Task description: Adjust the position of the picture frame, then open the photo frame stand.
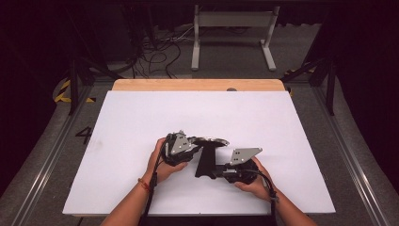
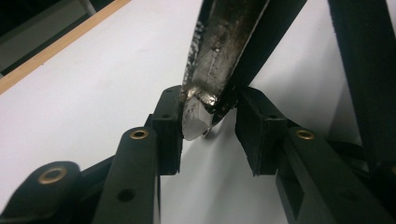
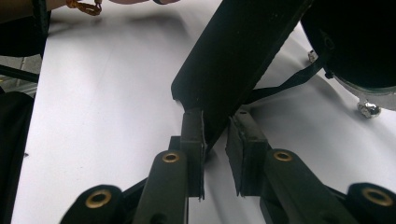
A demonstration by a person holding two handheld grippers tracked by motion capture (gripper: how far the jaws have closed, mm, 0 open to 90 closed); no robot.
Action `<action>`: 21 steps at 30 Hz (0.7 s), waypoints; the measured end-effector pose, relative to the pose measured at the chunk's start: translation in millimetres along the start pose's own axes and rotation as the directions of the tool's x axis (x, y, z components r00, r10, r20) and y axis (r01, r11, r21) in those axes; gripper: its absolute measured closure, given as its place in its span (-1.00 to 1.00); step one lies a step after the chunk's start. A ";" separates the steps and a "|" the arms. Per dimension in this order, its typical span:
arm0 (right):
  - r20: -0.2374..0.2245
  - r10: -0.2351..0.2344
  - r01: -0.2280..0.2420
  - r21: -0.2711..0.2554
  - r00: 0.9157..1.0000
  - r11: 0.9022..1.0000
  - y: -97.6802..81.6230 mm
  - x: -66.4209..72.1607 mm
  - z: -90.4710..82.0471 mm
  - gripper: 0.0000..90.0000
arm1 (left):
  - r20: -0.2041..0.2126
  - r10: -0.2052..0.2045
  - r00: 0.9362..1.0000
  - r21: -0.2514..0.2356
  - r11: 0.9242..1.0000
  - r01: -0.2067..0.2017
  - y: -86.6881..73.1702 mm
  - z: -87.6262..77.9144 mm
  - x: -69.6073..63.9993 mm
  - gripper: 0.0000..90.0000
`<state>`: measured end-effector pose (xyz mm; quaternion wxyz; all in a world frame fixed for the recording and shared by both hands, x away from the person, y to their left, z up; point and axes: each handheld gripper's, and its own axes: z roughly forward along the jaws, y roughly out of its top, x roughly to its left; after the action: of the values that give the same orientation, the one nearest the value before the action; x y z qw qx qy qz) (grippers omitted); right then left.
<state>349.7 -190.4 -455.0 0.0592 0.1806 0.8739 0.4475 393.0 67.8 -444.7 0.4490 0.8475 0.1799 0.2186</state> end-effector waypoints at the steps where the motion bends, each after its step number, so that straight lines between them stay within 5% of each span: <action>1: -0.001 0.000 0.000 0.001 1.000 1.000 0.2 -0.1 0.1 0.72 | 0.000 -0.003 1.000 -0.001 1.000 0.003 -0.4 -0.6 0.4 0.39; 11: 0.013 0.004 -0.004 -0.002 1.000 1.000 -0.7 1.8 -0.4 0.71 | 0.000 -0.015 1.000 -0.027 1.000 0.015 0.5 -14.7 3.5 0.31; 21: 0.024 0.009 -0.008 -0.010 1.000 1.000 -0.7 0.8 -8.0 0.41 | 0.014 -0.010 1.000 -0.025 1.000 0.010 -0.5 -27.9 5.9 0.27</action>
<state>346.7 -196.5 -450.8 0.0687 0.1894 0.8701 0.4498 383.1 90.0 -429.9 0.4621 0.8422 0.1784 0.2129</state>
